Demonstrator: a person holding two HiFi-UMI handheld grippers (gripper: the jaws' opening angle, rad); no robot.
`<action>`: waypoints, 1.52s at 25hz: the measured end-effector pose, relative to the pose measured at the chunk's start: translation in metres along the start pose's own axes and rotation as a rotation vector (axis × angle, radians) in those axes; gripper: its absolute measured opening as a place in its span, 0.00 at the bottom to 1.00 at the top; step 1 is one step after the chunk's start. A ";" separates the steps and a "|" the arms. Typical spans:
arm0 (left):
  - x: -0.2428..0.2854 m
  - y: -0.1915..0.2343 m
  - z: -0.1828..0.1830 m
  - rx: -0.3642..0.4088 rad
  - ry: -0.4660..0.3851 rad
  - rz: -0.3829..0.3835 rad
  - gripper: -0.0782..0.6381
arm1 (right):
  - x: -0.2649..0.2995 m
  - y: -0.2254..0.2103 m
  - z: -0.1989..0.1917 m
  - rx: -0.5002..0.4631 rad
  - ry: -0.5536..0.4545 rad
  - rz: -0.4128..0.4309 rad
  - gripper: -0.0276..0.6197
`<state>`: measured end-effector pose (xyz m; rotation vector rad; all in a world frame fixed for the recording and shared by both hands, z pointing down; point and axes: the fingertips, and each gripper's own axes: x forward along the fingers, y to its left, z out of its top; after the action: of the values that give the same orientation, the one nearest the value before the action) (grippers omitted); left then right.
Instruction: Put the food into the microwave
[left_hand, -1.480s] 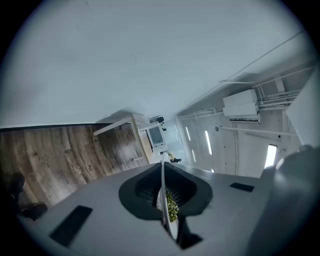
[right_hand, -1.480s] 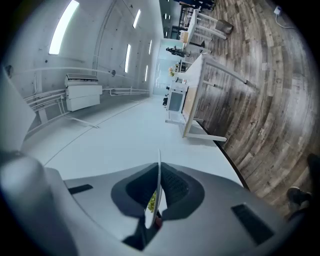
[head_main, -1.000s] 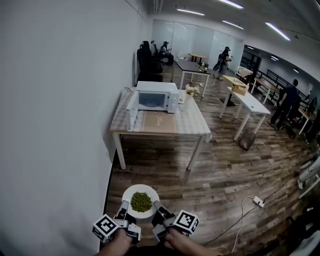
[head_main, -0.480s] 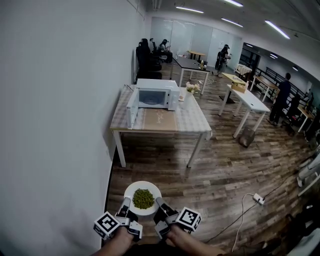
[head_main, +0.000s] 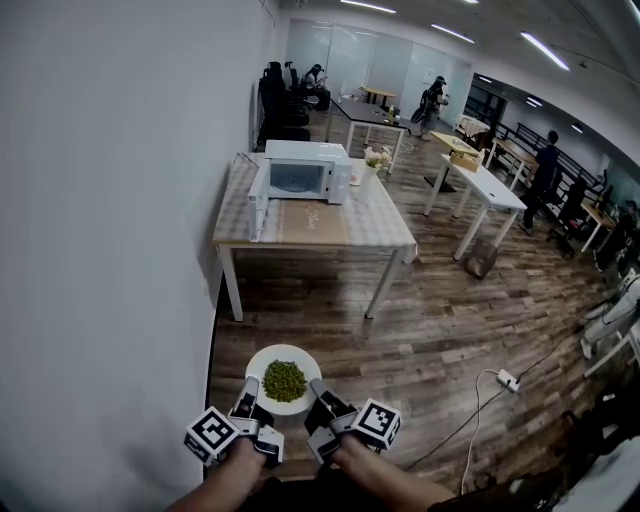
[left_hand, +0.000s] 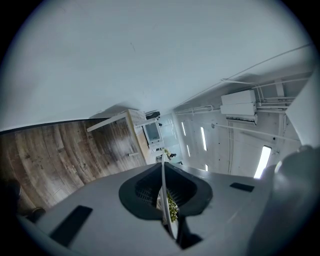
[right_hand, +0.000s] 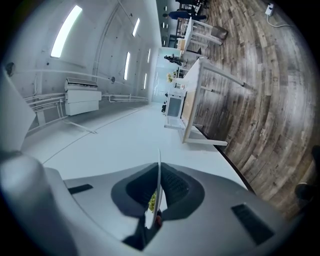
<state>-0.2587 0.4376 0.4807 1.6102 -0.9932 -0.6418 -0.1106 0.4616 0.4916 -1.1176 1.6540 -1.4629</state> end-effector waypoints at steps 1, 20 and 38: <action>0.001 -0.001 0.002 0.002 0.008 -0.006 0.14 | 0.001 0.000 0.000 0.000 -0.009 0.002 0.07; 0.083 0.002 0.037 -0.022 -0.048 -0.022 0.14 | 0.088 0.002 0.056 -0.058 0.008 0.014 0.07; 0.233 -0.021 0.021 -0.013 -0.056 -0.051 0.14 | 0.155 -0.016 0.193 -0.053 -0.001 0.024 0.07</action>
<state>-0.1524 0.2283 0.4754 1.6179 -0.9892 -0.7305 -0.0012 0.2393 0.4855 -1.1234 1.7084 -1.4102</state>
